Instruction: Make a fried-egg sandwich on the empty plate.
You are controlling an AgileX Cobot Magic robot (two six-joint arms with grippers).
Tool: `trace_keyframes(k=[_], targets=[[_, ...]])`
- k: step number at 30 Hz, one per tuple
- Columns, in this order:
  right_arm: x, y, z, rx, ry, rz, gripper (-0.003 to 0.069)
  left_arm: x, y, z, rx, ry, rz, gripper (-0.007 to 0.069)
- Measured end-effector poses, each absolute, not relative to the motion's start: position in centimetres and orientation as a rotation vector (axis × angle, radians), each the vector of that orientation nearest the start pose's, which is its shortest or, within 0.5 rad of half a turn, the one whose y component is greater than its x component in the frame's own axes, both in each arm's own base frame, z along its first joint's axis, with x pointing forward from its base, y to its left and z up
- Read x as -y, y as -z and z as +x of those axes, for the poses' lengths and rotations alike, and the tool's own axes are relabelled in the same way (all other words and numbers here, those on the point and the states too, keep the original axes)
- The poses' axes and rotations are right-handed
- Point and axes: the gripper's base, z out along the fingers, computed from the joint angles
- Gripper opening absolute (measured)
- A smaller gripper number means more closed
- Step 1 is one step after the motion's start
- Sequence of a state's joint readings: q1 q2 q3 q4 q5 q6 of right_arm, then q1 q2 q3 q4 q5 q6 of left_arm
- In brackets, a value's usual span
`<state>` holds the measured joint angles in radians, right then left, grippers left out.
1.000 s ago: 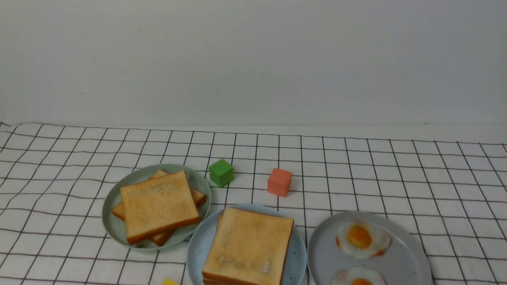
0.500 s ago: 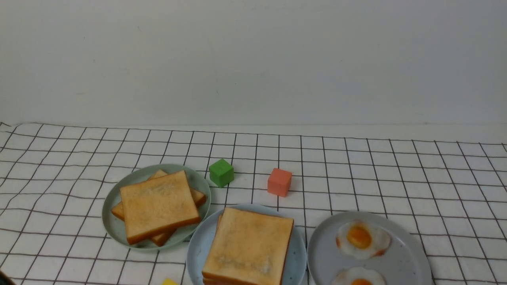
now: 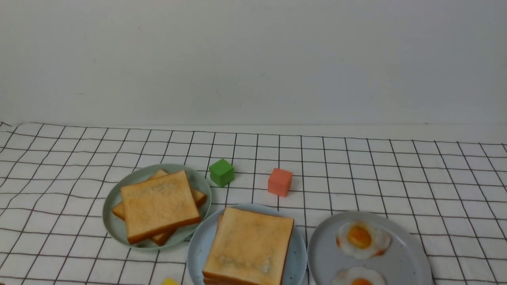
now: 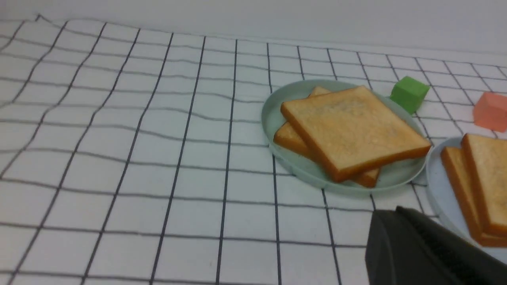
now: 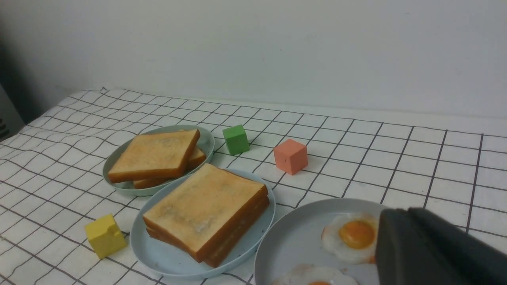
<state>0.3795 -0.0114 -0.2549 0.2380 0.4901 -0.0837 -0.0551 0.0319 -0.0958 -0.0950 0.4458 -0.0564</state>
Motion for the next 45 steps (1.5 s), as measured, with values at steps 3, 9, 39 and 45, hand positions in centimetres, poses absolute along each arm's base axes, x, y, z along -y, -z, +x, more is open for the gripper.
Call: trace_keyframes(k=[3,9,39,45], targets=[[-2.2,-25.4,2.8,-1.691,-0.472,-0.299,0.0042,0.6,-17.9,5.0,-1.903,0.193,-0.09,-0.0013],[-2.2,-25.5,2.8,-1.69,-0.472,-0.299,0.0049,0.7,-16.8,5.1,-1.911,0.263,-0.131,-0.0009],[-2.1,-25.4,2.9,-1.689,-0.44,-0.304,0.0083,0.5,-16.8,5.2,-1.904,0.241,-0.128,0.0013],[-1.1,-24.7,3.5,-1.722,-0.269,-0.144,0.009,0.5,-16.8,5.2,-1.903,0.242,-0.127,0.0018]])
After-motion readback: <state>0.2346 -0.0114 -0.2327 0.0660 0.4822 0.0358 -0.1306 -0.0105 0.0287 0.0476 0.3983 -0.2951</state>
